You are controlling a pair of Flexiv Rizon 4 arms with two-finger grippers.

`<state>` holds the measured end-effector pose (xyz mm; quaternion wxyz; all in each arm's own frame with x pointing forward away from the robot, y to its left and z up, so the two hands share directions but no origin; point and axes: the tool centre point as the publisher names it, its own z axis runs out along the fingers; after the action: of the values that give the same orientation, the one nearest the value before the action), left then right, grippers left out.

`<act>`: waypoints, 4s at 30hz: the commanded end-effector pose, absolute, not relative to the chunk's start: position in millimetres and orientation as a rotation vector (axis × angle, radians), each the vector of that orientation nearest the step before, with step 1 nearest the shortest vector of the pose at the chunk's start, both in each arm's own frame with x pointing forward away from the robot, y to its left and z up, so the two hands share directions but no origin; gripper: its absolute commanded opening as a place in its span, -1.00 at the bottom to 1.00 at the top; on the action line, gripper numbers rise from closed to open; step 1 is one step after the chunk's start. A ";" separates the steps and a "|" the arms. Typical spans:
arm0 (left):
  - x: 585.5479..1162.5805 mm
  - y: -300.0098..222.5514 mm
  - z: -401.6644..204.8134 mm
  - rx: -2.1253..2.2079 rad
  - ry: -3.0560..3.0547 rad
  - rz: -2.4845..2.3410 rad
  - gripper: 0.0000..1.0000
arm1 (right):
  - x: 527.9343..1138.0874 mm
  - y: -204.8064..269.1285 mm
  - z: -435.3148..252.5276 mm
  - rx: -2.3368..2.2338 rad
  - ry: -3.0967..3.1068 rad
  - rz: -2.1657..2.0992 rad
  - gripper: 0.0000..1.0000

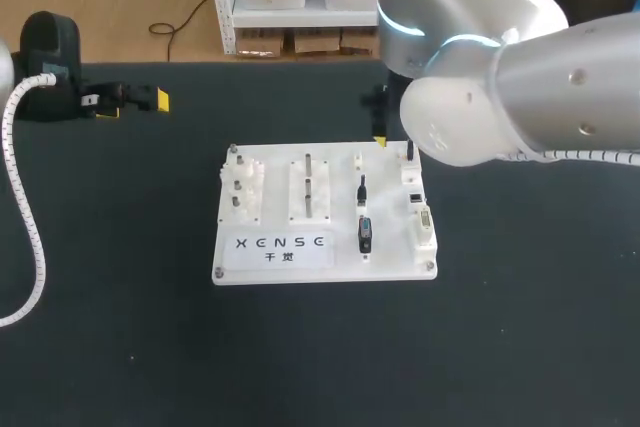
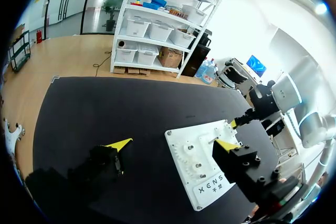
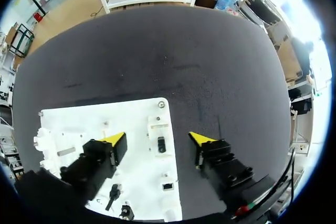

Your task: Insert the USB connector, Ethernet cable, and multi-pin plug into their matching sockets one by one.

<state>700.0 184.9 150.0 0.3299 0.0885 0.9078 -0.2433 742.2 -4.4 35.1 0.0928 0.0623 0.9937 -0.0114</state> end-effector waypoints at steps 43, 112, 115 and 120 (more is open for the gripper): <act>700.0 185.0 150.0 0.232 2.374 -0.636 1.00 | 664.7 64.4 24.7 0.016 3.085 0.009 1.00; 700.0 185.0 150.0 0.232 2.374 -0.636 1.00 | 660.9 53.6 33.8 0.021 2.953 0.035 -1.00; 700.0 185.0 150.0 0.232 2.374 -0.636 1.00 | 662.8 44.0 37.3 0.050 2.945 0.034 -1.00; 700.0 185.0 150.0 0.232 2.374 -0.636 1.00 | 664.6 29.1 41.2 0.088 2.940 0.031 -1.00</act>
<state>700.0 184.9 150.0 0.3299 0.0885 0.9078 -0.2433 669.9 38.3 38.6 0.0936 0.0293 0.9952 0.0040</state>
